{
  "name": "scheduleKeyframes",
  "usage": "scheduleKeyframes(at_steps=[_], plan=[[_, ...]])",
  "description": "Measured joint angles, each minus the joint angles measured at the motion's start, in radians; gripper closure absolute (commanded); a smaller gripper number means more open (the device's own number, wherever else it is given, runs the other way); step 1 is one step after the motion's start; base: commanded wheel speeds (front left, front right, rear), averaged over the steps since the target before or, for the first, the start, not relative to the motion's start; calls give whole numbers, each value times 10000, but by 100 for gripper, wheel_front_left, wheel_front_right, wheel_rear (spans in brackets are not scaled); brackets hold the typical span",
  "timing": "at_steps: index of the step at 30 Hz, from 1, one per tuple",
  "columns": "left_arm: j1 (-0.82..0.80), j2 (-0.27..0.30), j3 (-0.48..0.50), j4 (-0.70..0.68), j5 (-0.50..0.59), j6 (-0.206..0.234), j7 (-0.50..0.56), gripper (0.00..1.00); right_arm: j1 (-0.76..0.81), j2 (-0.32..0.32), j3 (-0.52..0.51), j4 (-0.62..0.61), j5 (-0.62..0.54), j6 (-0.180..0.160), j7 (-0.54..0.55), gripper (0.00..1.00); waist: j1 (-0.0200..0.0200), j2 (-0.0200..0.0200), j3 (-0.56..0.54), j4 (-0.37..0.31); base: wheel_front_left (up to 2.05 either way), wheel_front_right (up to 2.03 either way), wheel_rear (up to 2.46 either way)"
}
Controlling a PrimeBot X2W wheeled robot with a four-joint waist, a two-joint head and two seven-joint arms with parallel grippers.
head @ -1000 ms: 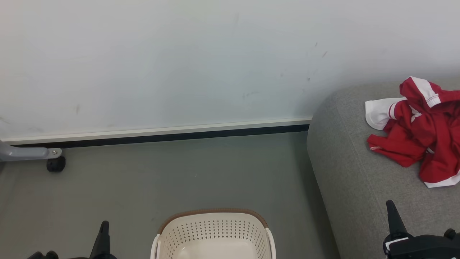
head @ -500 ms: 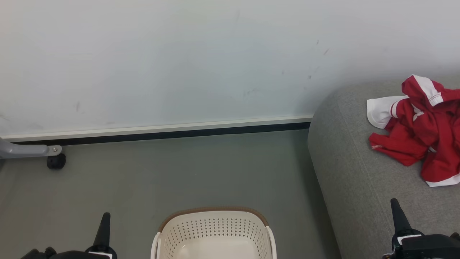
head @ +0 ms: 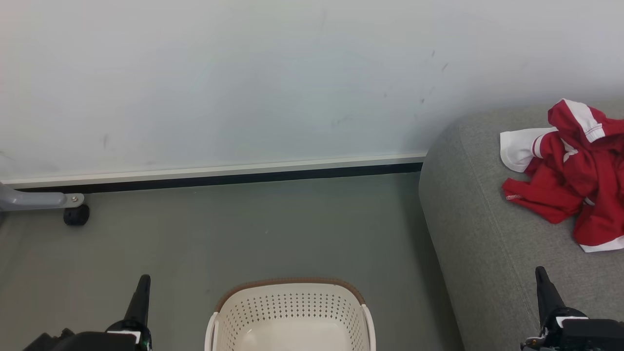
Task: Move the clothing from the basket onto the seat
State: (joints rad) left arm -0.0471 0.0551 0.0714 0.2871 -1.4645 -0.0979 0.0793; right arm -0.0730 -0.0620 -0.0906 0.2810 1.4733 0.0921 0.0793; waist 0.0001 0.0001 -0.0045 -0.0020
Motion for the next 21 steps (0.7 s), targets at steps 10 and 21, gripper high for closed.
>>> scheduleKeyframes(at_steps=[10, 21], plan=[[-324, -115, 192, 81, -1302, -257, 343, 100, -170, 167, -422, 176, 1223, 240, 341, 100, 0, 0, 62, 20, 0, 0, 0], [-327, -119, 201, 84, -1361, -257, 343, 100, -190, 176, -426, 178, 1223, 268, 341, 100, 0, 0, 62, 20, 0, 0, 0]])
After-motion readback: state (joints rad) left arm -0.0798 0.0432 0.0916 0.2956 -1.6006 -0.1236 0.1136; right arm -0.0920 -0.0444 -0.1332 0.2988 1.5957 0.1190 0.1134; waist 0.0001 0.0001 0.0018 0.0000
